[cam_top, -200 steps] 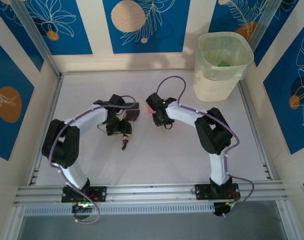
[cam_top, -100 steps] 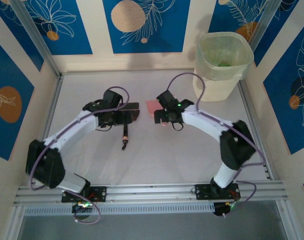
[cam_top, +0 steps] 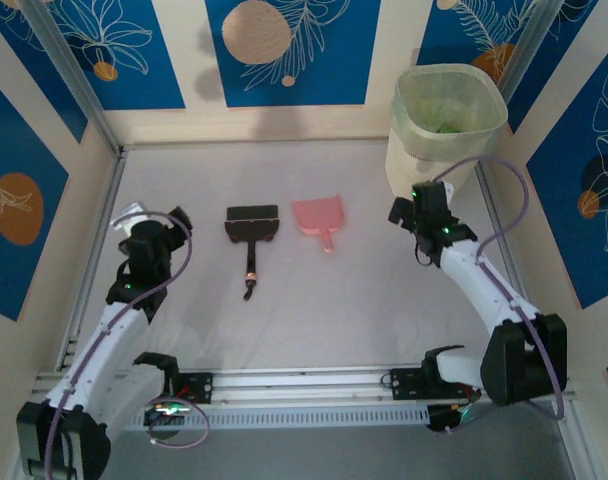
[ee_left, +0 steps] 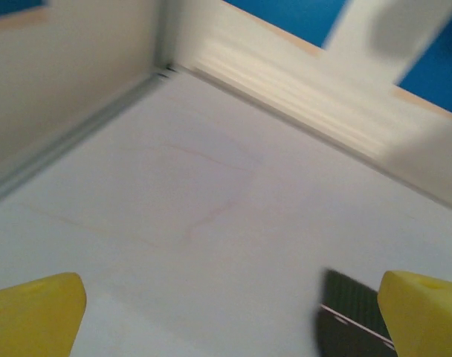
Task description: Sweep away the paper scraps from the table
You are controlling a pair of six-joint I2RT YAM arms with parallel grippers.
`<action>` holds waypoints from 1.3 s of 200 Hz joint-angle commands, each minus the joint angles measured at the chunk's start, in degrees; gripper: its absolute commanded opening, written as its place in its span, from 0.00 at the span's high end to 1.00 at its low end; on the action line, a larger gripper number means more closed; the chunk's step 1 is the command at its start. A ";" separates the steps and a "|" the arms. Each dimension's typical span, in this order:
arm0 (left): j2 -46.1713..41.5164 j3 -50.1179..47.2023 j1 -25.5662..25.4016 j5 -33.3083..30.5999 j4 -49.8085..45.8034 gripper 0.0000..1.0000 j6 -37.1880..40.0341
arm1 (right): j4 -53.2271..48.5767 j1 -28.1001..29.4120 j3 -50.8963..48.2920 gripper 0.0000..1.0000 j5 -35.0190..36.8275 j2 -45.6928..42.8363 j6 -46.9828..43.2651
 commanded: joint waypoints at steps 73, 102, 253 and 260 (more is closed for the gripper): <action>3.98 -16.98 5.81 0.97 20.71 0.00 20.31 | 34.75 -10.73 -24.95 0.01 -21.73 -4.90 -20.27; 14.45 -16.53 5.88 5.75 29.81 0.00 23.73 | 36.65 -10.82 -21.69 0.01 -24.75 2.99 -19.53; 41.10 -10.95 4.36 24.44 54.56 0.00 32.61 | 66.16 -6.81 -24.75 0.01 -23.11 18.63 -21.03; 40.83 -11.06 4.33 24.45 54.20 0.00 32.62 | 62.45 -8.35 -23.68 0.01 -24.14 18.03 -19.35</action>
